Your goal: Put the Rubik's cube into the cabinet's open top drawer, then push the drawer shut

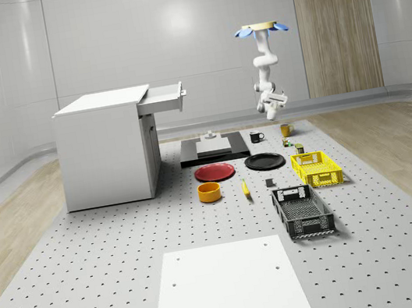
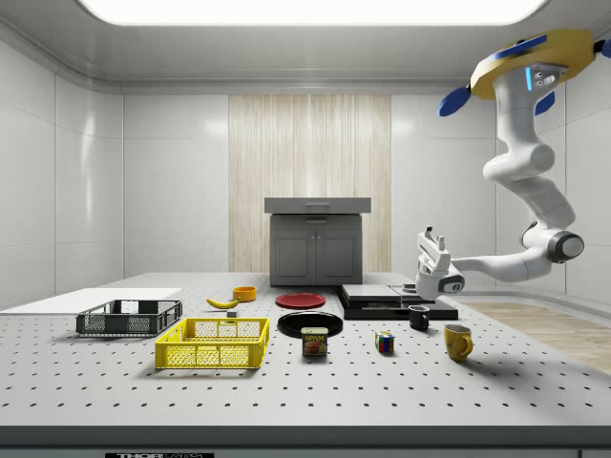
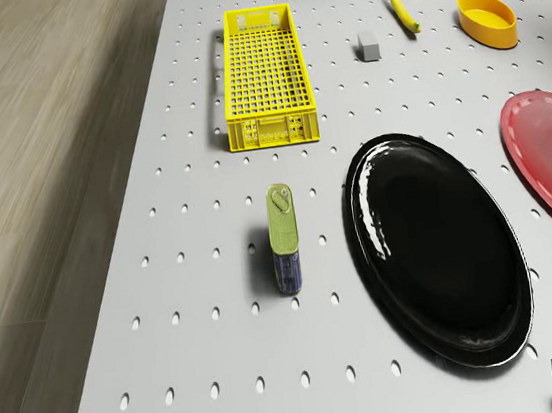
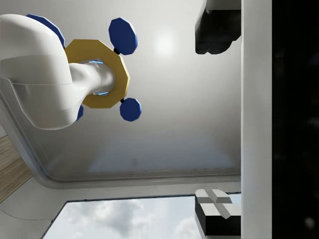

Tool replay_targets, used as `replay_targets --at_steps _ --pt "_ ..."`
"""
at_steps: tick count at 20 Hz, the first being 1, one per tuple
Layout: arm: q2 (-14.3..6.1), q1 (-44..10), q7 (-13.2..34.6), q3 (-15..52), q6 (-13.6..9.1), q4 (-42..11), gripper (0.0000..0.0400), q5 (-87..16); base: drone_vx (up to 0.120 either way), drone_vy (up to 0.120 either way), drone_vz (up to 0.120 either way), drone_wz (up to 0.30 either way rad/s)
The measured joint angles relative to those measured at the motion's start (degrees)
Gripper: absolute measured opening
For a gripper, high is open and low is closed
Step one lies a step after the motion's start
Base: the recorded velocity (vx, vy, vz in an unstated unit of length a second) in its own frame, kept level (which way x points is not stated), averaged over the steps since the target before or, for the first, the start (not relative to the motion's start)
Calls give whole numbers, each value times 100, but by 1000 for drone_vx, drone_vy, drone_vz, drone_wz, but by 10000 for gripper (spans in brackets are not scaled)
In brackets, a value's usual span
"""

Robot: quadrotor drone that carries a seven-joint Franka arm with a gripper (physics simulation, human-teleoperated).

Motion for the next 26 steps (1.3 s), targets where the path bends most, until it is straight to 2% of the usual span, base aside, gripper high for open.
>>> replay_targets --at_steps 3,5,8,10,13,16,21,26 --pt "-92 -270 193 795 59 -385 400 -1170 120 0 0 0" --pt "-196 -525 402 1468 111 -846 400 -2213 120 0 -100 0" --pt "-420 -1051 899 2571 155 -1860 400 -4090 120 0 -120 0" --pt "-589 -1523 1358 3261 93 -2619 400 -5396 120 0 -120 0" --pt "-830 -2405 2130 4109 -198 -3548 400 -7091 120 0 -120 0" --pt "-1052 -3325 2818 4716 -606 -4086 400 -8236 120 0 -120 0" --pt "-1378 -4450 3571 5304 -1125 -4425 400 -9127 120 0 -120 0" --pt "-1630 -5030 3954 5585 -1327 -4508 400 -9390 120 0 -120 0"
